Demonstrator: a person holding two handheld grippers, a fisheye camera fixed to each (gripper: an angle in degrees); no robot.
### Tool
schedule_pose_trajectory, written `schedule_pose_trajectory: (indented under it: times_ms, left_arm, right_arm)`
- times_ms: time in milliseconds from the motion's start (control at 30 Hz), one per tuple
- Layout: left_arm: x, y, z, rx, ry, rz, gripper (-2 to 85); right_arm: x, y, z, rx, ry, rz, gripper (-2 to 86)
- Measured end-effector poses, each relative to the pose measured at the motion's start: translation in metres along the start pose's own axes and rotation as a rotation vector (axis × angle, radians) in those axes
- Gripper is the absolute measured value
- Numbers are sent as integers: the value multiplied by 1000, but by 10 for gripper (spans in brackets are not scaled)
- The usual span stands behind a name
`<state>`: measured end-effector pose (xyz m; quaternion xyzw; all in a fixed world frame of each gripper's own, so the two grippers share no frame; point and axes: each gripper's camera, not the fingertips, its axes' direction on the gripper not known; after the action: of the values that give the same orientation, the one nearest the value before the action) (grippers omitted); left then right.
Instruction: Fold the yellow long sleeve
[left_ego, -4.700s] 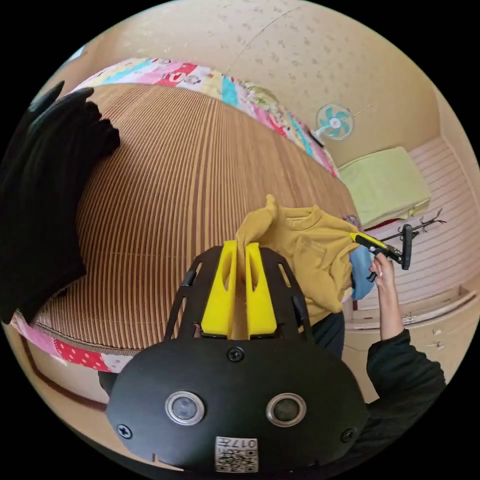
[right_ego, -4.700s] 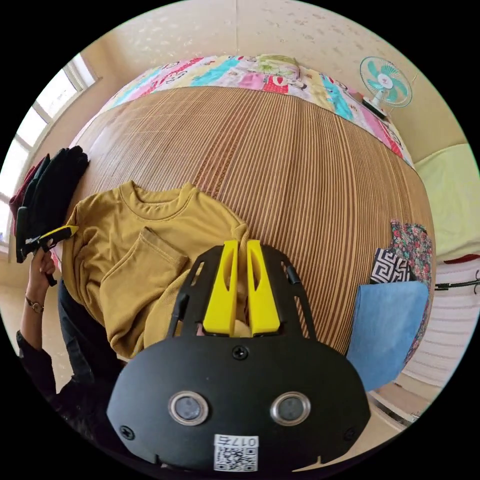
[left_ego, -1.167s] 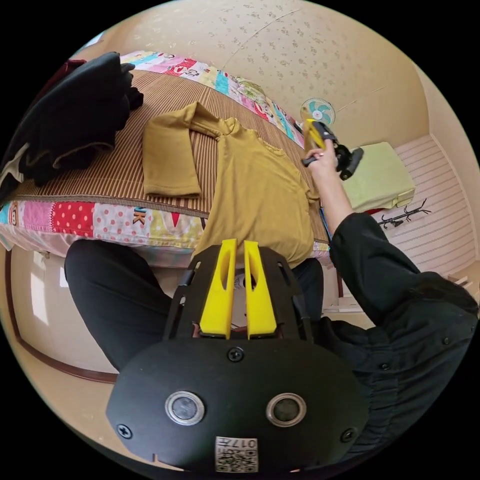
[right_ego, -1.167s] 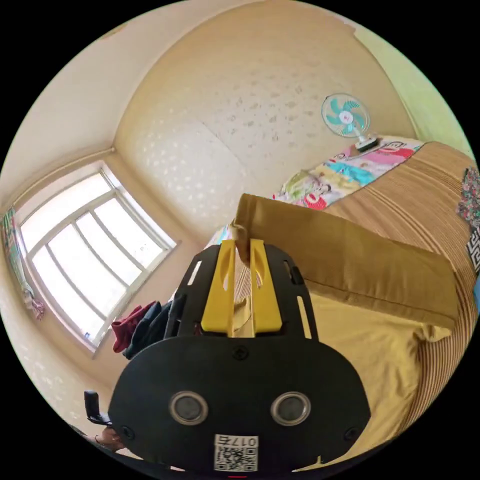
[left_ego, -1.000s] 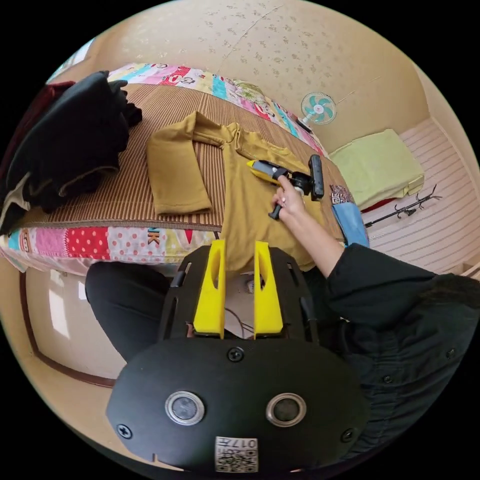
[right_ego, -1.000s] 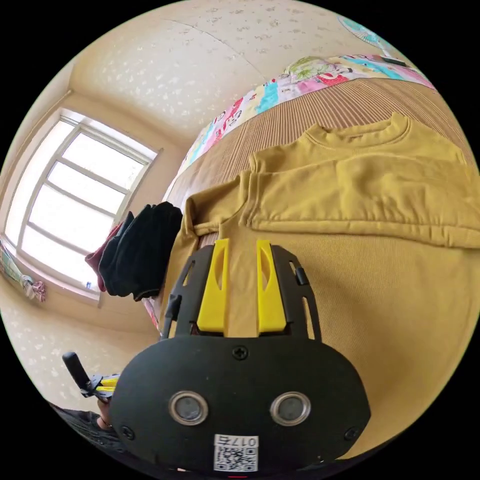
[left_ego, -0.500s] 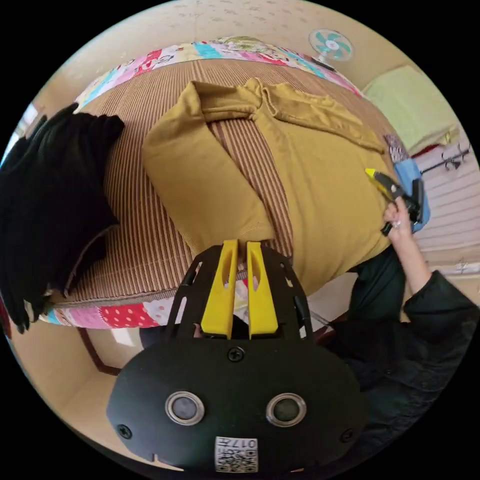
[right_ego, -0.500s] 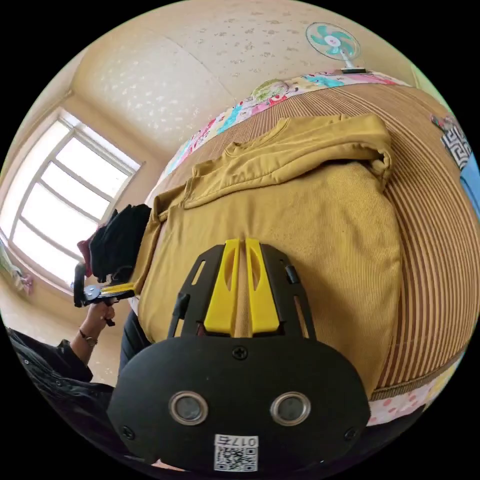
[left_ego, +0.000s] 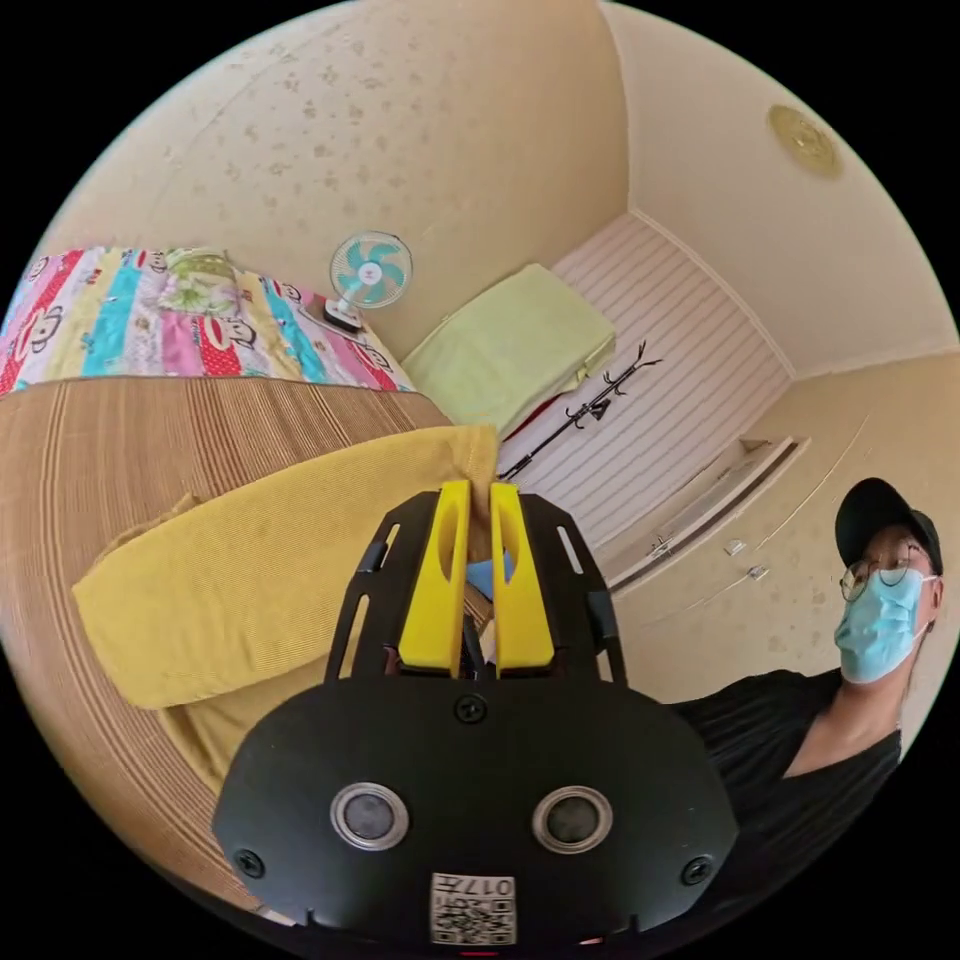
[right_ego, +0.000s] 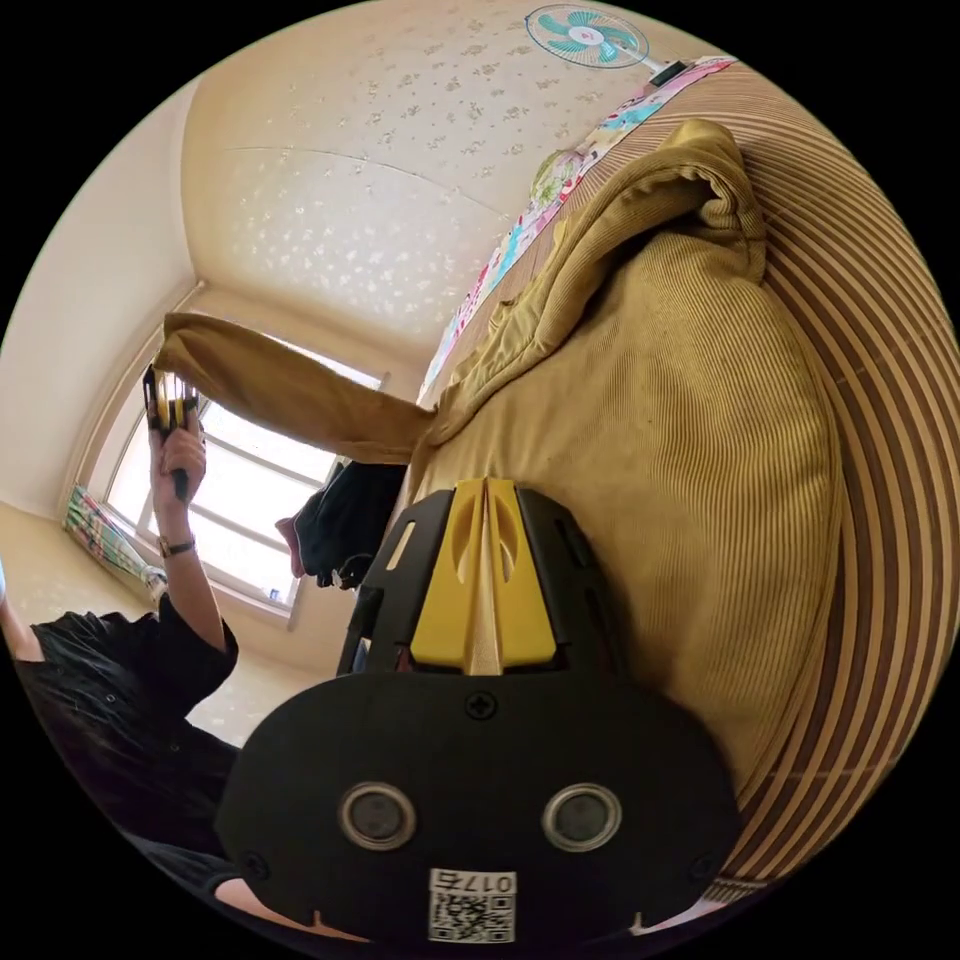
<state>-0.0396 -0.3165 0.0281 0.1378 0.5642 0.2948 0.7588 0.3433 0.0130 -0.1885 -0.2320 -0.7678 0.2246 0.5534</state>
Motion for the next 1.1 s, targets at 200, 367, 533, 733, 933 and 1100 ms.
schedule_pose_trajectory:
  times_ms: [200,367,533,733,933,1100]
  left_arm:
    - [-32,10,140,-169,192,-92,100]
    - [-61,100,100,-186,-89,-163,100]
    - [-55,206,33,-220,-573,-148,98]
    - [-51,298,-45,-189,-610,-252,129]
    - [-57,357,-89,-291,-508,-292,138]
    - [-68,375,-72,-401,-506,-272,137]
  right_arm:
    - [3,-14,-9,-2,-22,7,5]
    - [3,-27,-10,1,-23,0,5]
    - [4,-47,-3,-4,-23,14,7]
    - [18,-83,12,-102,-92,179,21]
    - [-53,-64,-51,-170,137,-8,76]
    - [-43,-10,-64,-366,604,74,127]
